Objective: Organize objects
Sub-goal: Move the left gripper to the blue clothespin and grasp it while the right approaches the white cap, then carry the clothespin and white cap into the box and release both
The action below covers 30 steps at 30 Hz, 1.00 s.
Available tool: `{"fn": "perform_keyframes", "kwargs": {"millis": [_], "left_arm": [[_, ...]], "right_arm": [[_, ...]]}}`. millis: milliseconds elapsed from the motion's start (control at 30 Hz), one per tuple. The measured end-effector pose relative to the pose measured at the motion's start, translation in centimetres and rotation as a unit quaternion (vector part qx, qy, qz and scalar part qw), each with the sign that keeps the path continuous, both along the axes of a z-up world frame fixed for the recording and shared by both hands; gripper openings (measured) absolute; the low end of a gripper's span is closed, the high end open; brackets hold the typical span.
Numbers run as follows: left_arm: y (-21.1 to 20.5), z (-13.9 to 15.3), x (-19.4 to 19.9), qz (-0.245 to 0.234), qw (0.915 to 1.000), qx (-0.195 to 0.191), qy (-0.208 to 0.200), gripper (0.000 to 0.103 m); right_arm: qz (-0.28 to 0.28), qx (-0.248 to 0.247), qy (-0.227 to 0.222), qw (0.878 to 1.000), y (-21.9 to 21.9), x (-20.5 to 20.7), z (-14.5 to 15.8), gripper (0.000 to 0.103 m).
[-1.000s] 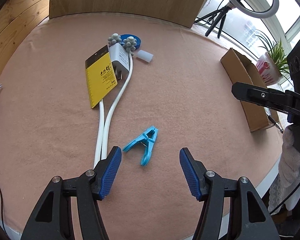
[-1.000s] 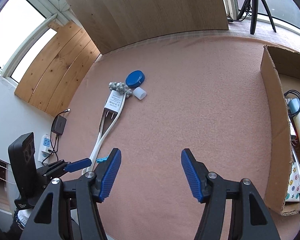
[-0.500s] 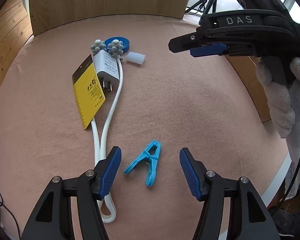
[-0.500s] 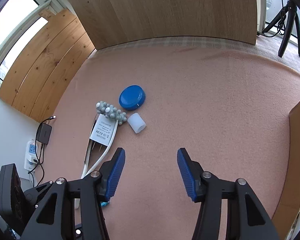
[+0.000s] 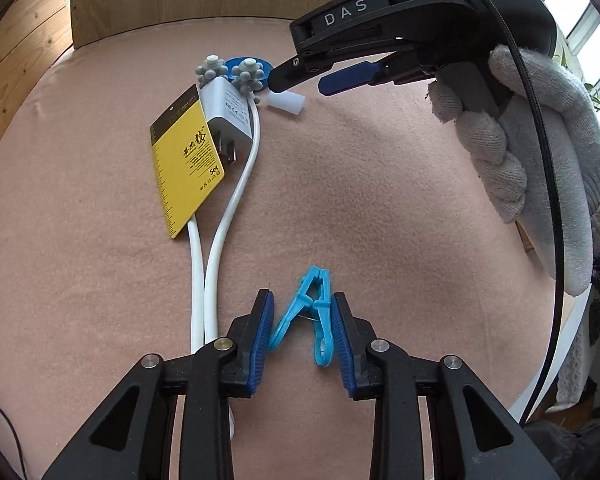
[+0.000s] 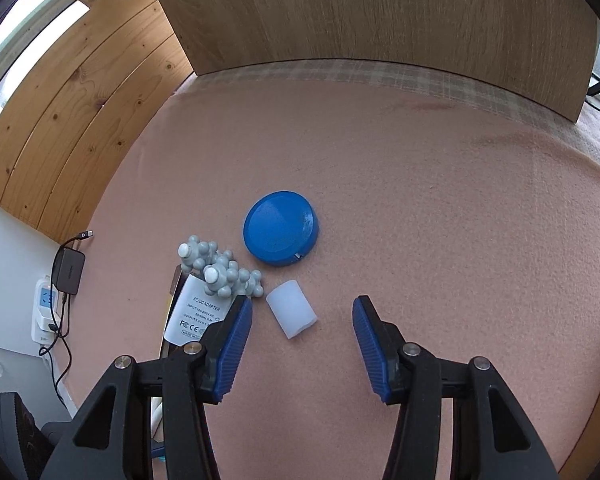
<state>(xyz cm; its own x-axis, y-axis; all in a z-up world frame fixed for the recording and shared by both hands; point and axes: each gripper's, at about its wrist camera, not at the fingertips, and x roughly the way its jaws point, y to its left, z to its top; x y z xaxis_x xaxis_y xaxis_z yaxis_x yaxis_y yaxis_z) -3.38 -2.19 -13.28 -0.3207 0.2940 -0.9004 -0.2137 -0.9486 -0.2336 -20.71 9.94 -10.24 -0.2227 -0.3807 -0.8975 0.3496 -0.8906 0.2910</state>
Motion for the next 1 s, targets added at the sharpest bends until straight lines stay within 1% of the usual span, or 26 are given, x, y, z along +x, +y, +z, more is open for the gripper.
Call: {"fn": "perform_keyframes", "kwargs": {"millis": [100, 167, 267, 333, 433, 733, 867, 1000], "left_arm": [[0.0, 0.0, 0.0, 0.002, 1.0000, 0.003, 0.001, 0.031], [-0.1, 0.0, -0.1, 0.008, 0.9999, 0.009, 0.000, 0.031], [0.0, -0.1, -0.3, 0.013, 0.9998, 0.014, 0.001, 0.031], [0.1, -0.1, -0.2, 0.015, 0.9998, 0.016, 0.002, 0.031], [0.0, -0.1, -0.2, 0.023, 0.9994, 0.026, 0.001, 0.031], [0.5, 0.0, -0.5, 0.037, 0.9985, 0.039, -0.005, 0.030], [0.6, 0.3, -0.5, 0.043, 0.9981, 0.043, -0.003, 0.030], [0.5, 0.6, -0.4, 0.056, 0.9970, 0.053, -0.003, 0.030]], "right_arm": [[0.011, 0.010, -0.006, 1.000, -0.9, -0.2, -0.7, 0.040], [0.015, 0.016, -0.008, 1.000, -1.3, -0.3, -1.0, 0.038], [0.023, 0.029, 0.002, 0.999, -1.8, -0.5, -1.1, 0.036], [0.030, 0.035, 0.004, 0.999, -2.1, -0.4, -1.0, 0.030], [0.038, 0.035, 0.001, 0.999, -2.1, -0.1, -1.1, 0.023], [0.057, 0.059, 0.023, 0.996, -2.4, 1.6, -0.6, 0.009], [0.045, 0.044, 0.020, 0.998, -1.4, 2.5, -0.4, 0.007], [0.022, 0.023, 0.013, 0.999, 0.2, 3.5, -0.1, 0.007]]}}
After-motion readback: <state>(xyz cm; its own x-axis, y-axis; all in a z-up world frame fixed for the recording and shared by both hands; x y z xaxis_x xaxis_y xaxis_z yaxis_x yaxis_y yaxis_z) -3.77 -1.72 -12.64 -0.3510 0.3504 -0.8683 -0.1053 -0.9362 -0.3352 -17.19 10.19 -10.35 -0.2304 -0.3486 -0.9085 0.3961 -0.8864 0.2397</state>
